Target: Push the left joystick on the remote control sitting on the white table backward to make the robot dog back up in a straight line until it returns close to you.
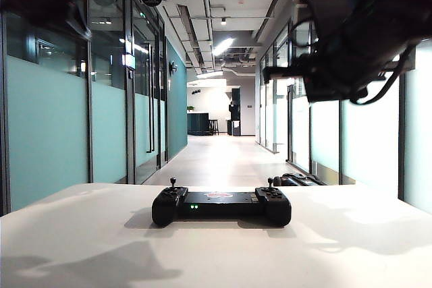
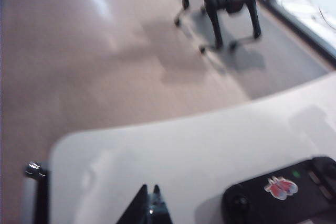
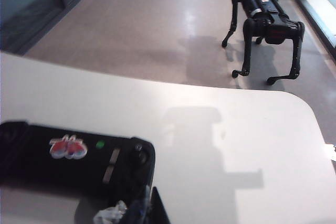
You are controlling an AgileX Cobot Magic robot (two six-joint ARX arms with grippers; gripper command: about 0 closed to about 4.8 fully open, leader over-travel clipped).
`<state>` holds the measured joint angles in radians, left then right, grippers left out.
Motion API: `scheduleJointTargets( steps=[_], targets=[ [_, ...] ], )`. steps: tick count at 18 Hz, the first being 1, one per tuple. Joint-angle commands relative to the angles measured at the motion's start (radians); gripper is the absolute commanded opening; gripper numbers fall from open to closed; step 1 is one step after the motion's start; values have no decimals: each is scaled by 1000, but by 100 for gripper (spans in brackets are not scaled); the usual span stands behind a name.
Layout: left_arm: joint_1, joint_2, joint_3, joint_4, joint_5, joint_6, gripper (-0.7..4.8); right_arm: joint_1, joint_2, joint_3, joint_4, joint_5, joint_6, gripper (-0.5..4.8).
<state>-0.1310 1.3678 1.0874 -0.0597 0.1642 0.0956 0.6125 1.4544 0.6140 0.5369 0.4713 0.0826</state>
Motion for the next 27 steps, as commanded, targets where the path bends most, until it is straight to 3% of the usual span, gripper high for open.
scheduleJointTargets(
  steps=[1, 10, 18, 23, 27],
  targets=[
    [1, -111, -93, 68, -48, -3, -6, 0, -68, 0, -72, -52, -25, -6],
    [1, -508, -443, 129, -127, -29, -6, 0, -271, -2, -241, -115, -36, -6],
    [1, -735, -649, 129, -155, -30, -6, 0, -374, -3, -348, -138, -39, -6],
    [1, -916, -796, 129, -172, -89, -6, 0, -422, -3, -412, -138, -39, -6],
    [1, -1029, -881, 129, -172, -89, -6, 0, -469, -3, -452, -138, -39, -6]
  ],
)
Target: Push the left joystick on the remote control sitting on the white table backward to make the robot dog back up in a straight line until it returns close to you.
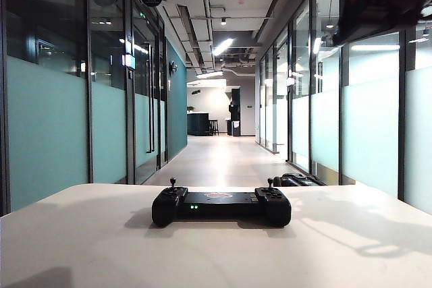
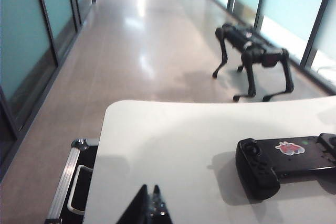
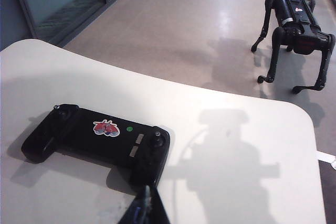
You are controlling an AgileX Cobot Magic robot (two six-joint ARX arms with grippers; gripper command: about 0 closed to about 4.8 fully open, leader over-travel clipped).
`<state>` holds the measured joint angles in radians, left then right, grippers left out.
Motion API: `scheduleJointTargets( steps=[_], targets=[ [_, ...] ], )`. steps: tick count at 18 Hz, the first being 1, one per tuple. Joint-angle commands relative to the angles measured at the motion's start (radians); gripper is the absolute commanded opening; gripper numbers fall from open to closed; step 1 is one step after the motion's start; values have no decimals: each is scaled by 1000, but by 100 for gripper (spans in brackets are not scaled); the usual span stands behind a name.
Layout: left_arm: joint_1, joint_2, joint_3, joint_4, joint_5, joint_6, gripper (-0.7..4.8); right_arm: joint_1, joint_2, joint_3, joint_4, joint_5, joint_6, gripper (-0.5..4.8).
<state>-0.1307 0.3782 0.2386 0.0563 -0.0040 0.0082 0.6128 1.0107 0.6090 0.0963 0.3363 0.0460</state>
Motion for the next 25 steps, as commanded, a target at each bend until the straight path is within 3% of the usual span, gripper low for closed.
scheduleJointTargets(
  steps=[1, 4, 7, 10, 16, 25],
  targets=[
    [0, -57, -55, 12, -3, -2, -6, 0, -34, 2, -19, -3, -3, -6],
    [0, -69, -111, -5, 23, -28, -6, 0, -64, 2, -63, -3, -2, -6],
    [0, -69, -117, -112, 93, -101, -5, 0, -95, 2, -94, -3, -3, -6],
    [1, -69, -117, -173, 121, -95, -5, 0, -118, 2, -118, -3, -34, -6],
    [1, -68, -117, -174, 121, -94, -5, 0, -156, 0, -175, -3, -47, -6],
    [1, -68, -117, -175, 121, -94, -5, -2, -356, -200, -142, -6, -46, -6]
  ],
)
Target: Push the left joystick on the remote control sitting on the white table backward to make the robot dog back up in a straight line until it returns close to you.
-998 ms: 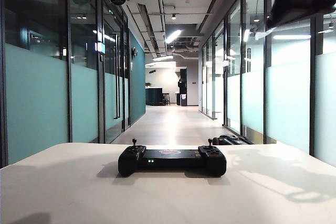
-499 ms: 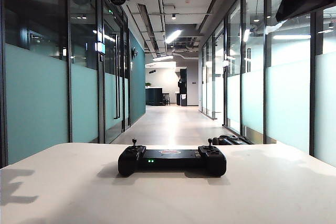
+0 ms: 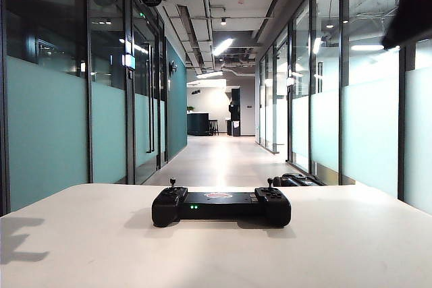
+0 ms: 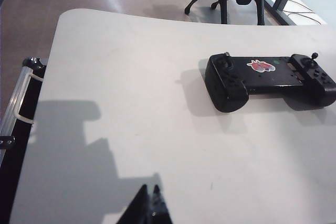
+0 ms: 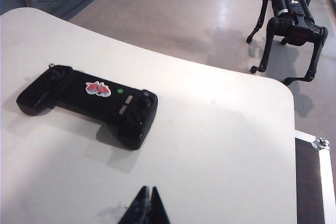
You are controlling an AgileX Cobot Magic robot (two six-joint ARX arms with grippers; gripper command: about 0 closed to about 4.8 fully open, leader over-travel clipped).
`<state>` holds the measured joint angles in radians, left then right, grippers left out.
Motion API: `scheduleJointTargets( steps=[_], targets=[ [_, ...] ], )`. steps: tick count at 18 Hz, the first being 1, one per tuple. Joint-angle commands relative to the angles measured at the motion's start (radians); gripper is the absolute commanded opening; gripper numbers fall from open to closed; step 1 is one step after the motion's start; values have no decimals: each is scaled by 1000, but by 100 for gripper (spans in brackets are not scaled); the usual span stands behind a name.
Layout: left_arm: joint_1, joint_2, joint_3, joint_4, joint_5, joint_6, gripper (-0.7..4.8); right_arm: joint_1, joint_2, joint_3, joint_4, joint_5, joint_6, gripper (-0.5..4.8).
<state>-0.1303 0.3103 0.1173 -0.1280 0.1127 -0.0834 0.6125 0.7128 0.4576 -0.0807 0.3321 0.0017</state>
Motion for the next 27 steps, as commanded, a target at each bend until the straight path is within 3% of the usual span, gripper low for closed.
scheduleJointTargets(
  steps=[1, 11, 15, 22, 27],
  targets=[
    [0, 0, 4, 10, 4, -3, -5, -2, -92, -76, 36, -2, -2, -6],
    [0, 0, 4, 10, 4, -3, -5, -35, -367, -278, 40, 4, -3, -6],
    [0, 0, 4, 10, 4, -3, -5, -108, -467, -340, 40, -4, -3, -6],
    [0, 0, 4, 10, 4, -3, -5, -262, -593, -403, 40, -150, -3, -6],
    [0, 0, 4, 9, 4, -3, -5, -377, -693, -421, 31, -181, -3, -6]
  ],
)
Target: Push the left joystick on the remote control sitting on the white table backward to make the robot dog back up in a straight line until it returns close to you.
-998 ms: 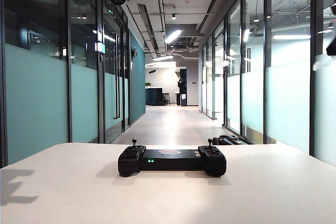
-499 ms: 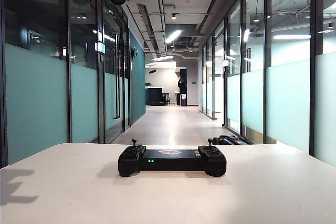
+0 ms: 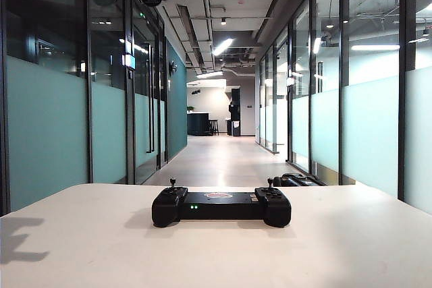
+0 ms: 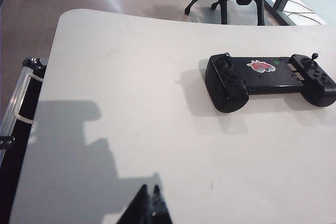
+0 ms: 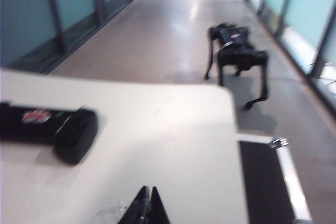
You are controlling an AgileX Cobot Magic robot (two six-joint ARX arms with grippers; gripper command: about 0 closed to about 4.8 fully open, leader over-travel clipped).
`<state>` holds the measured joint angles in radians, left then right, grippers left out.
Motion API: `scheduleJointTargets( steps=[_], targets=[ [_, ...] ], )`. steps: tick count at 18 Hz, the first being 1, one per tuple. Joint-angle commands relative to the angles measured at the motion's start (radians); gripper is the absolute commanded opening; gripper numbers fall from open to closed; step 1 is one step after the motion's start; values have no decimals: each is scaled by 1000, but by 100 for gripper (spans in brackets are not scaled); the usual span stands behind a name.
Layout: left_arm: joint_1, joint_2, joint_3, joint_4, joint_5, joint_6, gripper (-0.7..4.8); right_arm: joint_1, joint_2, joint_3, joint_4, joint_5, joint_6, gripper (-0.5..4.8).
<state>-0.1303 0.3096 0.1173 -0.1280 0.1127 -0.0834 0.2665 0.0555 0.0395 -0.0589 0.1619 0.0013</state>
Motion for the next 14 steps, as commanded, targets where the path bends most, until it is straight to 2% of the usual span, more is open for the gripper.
scheduleJointTargets(
  steps=[1, 5, 14],
  targets=[
    [0, 0, 4, 10, 3, -3, -5, -49, -58, -6, 9, -17, -3, -6],
    [0, 1, 4, 9, 4, -3, -5, -89, -56, -8, 14, -76, -3, -6],
    [0, 1, 4, 10, 4, -3, -5, -141, -56, -8, 30, -28, -3, -6]
  ],
)
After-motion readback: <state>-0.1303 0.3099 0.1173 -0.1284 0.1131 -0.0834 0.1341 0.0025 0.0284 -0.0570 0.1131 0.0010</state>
